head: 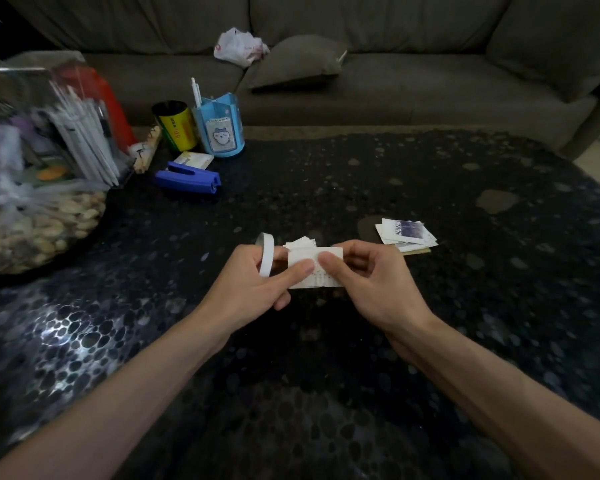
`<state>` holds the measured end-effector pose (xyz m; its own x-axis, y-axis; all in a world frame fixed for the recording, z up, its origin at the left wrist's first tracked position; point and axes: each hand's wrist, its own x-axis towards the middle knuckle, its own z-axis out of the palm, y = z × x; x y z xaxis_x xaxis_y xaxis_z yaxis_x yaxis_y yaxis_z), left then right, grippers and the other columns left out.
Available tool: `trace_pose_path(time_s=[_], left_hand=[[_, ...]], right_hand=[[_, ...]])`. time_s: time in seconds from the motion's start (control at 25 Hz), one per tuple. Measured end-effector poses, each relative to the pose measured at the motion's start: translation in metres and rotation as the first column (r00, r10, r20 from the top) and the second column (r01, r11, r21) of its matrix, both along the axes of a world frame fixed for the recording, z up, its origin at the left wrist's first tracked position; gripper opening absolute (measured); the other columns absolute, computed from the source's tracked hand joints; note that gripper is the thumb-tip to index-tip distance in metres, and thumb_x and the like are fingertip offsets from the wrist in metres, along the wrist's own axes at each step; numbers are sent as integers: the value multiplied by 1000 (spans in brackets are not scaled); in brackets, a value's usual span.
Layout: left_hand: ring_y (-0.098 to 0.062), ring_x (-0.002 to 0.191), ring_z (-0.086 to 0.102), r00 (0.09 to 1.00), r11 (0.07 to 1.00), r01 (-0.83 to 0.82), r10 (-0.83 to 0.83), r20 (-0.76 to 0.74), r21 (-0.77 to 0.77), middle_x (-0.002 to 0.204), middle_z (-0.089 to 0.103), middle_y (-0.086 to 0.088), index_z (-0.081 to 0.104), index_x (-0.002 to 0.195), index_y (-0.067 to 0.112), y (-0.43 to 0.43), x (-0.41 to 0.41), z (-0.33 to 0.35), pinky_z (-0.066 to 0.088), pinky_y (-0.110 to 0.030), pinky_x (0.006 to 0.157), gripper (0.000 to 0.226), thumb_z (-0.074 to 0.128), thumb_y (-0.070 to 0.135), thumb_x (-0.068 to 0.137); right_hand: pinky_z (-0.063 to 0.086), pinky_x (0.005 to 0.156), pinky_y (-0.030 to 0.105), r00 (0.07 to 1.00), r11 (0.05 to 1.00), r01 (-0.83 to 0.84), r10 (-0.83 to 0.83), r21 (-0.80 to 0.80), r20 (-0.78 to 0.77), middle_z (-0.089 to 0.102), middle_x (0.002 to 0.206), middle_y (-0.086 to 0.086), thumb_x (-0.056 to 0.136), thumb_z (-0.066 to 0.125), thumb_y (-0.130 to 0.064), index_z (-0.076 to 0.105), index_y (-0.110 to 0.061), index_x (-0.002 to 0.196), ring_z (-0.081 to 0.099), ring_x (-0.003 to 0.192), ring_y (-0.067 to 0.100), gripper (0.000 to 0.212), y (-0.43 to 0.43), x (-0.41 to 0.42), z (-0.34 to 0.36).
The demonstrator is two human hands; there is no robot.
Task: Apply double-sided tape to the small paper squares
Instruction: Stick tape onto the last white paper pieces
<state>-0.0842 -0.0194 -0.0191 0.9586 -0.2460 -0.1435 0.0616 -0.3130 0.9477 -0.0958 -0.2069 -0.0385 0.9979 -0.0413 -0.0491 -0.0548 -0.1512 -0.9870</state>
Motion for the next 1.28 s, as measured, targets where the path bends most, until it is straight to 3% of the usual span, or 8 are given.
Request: trace_pose_path(time_s=[0.2,0.36,0.56,0.88,1.12,1.28], left_hand=[[-9,54,52,997,994,-82,82,2,-70,69,71,0,78,106,23,2,3,0,46,-19,55,13,71,28,96],[-9,53,53,997,994,-81,82,12,-69,70,72,-6,78,105,25,2,2,-1,47,-18,53,13,73,30,95],[-6,52,52,993,990,-121,122,6,-74,62,66,2,77,109,21,-1,4,-1,45,-16,51,14,72,26,96],[-9,53,51,999,998,-46,46,-2,-39,60,63,2,77,105,25,-2,3,-2,45,-19,54,11,69,27,97],[-5,50,52,1000,1000,8,-8,4,-6,54,62,8,77,97,21,-2,2,-4,43,-18,51,8,70,24,97],[-7,53,53,999,998,-35,35,-12,-48,62,66,4,78,105,25,-1,2,-3,46,-19,54,12,70,28,96]], right_hand=[[58,74,20,999,999,-21,23,45,-38,81,95,0,98,74,-22,79,-15,105,75,83,8,12,1,-3,1],[57,72,19,998,998,-32,35,45,-51,81,92,3,95,76,-22,80,-14,105,74,78,9,13,0,-4,2],[56,67,17,995,996,8,1,92,-97,80,85,4,93,79,-21,79,-11,99,73,74,10,12,1,-5,4],[56,76,13,997,999,-49,49,8,-59,80,97,-11,101,69,-23,78,-20,107,74,90,0,11,4,-7,3],[61,87,27,995,997,-65,67,36,-68,81,102,-7,102,68,-21,77,-18,109,76,97,6,12,6,-6,1],[61,86,24,997,998,-62,63,22,-46,80,102,-9,102,67,-27,75,-22,112,75,96,3,14,5,-7,3]])
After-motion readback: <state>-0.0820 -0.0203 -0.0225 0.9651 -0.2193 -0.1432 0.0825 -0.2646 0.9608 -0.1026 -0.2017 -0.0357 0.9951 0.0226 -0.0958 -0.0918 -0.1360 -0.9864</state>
